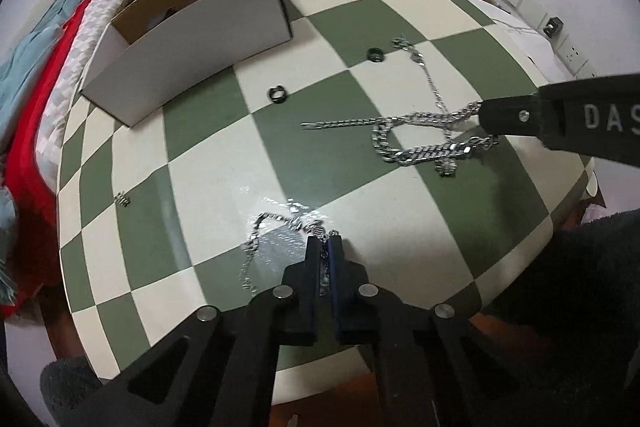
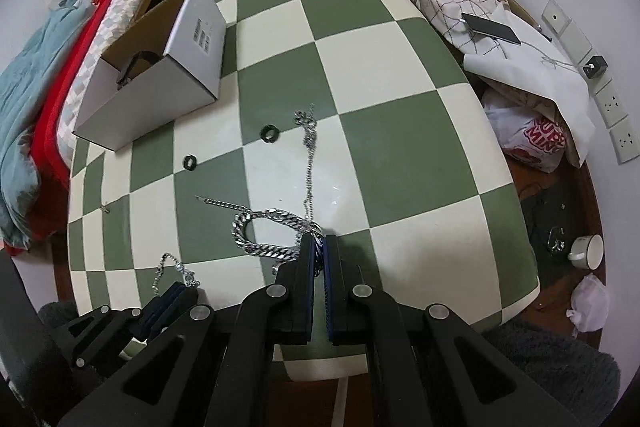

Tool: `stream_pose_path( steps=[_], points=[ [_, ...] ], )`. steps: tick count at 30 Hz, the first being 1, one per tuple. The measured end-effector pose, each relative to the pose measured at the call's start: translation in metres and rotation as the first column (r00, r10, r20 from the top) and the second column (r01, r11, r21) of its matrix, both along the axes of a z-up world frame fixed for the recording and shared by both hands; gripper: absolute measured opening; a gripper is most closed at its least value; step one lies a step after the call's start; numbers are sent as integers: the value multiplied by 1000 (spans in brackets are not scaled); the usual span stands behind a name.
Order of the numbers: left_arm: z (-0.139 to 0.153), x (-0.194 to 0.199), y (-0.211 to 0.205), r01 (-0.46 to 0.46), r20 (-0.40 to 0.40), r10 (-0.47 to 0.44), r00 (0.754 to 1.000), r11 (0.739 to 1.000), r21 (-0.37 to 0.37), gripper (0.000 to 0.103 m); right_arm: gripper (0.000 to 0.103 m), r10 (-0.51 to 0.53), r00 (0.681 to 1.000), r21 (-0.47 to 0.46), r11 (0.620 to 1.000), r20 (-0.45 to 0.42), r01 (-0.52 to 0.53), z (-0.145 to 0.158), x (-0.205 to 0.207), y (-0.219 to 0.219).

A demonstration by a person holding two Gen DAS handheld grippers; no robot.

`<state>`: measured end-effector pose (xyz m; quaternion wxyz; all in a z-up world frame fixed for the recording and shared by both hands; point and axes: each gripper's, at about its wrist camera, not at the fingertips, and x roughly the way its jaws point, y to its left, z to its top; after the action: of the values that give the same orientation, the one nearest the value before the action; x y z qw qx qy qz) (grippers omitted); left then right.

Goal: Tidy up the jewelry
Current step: 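Grasp the silver curb chain with the right gripper while the left grasps a thin chain, then lower both chains into the white box and open both grippers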

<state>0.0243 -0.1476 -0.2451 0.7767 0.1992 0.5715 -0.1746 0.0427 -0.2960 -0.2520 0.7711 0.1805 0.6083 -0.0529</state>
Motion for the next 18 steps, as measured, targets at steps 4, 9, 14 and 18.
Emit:
stream_pose_path(
  steps=[4,9,14,18],
  points=[
    [9,3,10,-26,20,27,999,1000,-9,1,4,9,1000,13,1000,21,-9,8,2,5],
    [29,10,19,-50,67,51,996,998,-26,1,4,31,998,28,999,55,-32,23,6,16],
    [56,18,31,-74,102,80,992,995,-68,1,4,46,994,44,998,96,-50,42,10,25],
    [80,30,45,-107,103,121,987,986,-126,1,4,57,989,58,996,133,-65,61,15,29]
  ],
)
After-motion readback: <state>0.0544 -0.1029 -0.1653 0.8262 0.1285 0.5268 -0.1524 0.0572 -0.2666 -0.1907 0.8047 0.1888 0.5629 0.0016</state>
